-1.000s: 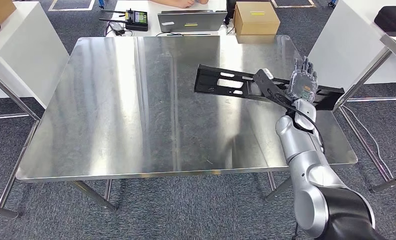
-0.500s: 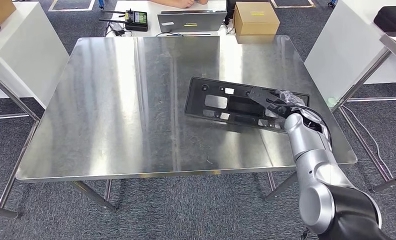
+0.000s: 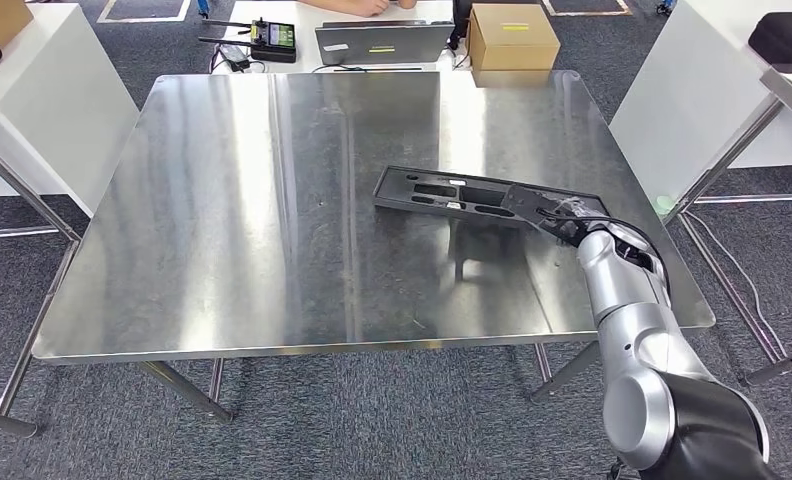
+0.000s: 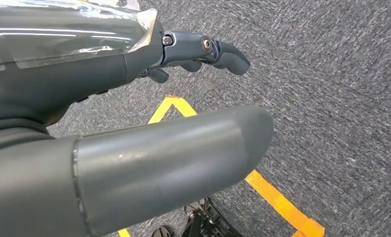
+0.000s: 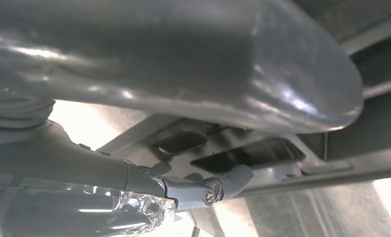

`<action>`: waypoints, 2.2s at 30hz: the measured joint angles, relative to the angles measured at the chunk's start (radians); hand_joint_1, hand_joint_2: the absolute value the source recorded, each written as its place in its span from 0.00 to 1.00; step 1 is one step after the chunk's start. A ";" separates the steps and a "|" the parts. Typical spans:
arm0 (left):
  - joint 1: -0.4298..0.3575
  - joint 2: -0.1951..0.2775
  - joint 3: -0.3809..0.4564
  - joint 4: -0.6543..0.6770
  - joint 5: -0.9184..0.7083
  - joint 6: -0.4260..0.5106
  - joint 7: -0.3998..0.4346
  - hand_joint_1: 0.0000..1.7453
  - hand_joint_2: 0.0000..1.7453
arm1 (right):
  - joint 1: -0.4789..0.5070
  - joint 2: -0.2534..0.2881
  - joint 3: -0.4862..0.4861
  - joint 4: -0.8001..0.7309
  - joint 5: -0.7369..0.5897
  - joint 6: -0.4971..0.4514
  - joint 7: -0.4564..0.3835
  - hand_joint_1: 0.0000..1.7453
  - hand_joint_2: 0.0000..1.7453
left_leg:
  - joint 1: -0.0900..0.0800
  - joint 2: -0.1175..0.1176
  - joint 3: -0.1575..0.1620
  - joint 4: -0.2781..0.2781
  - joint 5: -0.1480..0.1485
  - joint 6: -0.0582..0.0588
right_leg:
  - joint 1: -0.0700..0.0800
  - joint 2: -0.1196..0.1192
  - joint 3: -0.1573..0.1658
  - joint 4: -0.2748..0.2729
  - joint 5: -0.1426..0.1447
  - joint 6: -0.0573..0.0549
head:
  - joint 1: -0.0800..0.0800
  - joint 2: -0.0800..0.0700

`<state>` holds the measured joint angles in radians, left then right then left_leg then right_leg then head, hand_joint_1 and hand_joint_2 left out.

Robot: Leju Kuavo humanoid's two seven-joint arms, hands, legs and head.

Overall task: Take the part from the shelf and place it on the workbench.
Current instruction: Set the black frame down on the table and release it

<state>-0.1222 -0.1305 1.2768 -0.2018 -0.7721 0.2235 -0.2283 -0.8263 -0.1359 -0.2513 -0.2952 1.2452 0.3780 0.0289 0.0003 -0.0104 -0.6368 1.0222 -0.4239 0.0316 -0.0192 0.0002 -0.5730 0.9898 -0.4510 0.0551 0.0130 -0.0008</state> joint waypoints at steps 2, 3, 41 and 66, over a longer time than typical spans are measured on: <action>0.000 0.000 0.000 0.000 0.002 0.001 0.001 0.00 0.00 | 0.006 0.002 0.000 -0.001 0.004 -0.039 -0.025 0.00 0.00 | 0.000 0.000 0.000 0.000 0.000 0.000 | 0.000 0.000 0.000 0.000 0.000 0.000 | 0.000 0.000; 0.000 0.000 0.001 0.000 0.005 0.002 0.000 0.00 0.00 | 0.008 0.005 0.000 -0.004 0.004 -0.084 -0.049 0.00 0.00 | 0.000 0.000 -0.001 0.000 0.000 0.000 | 0.000 0.000 0.001 0.000 0.000 0.000 | 0.000 0.000; 0.000 -0.038 0.115 0.000 0.165 0.158 -0.104 0.00 0.00 | 0.953 0.334 0.097 -1.211 -0.701 -0.717 -0.676 0.00 0.00 | -0.017 0.002 -0.002 -0.014 0.019 0.042 | -0.003 -0.004 -0.022 0.202 -0.143 0.013 | 0.003 0.000; -0.005 -0.057 0.145 0.000 0.170 0.201 -0.078 0.00 0.00 | 0.933 0.343 0.056 -1.171 -0.747 -0.748 -0.695 0.00 0.00 | 0.009 0.005 0.094 -0.031 -0.047 0.024 | -0.007 -0.006 -0.057 0.111 -0.068 -0.001 | 0.006 0.000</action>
<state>-0.1275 -0.1879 1.4218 -0.2021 -0.6024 0.4242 -0.3059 0.1064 0.2069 -0.1951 -1.4666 0.4982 -0.3704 -0.6664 0.0094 -0.0058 -0.5428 0.9915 -0.4710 0.0552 -0.0262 -0.0056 -0.6298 1.1008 -0.5186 0.0539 0.0191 -0.0008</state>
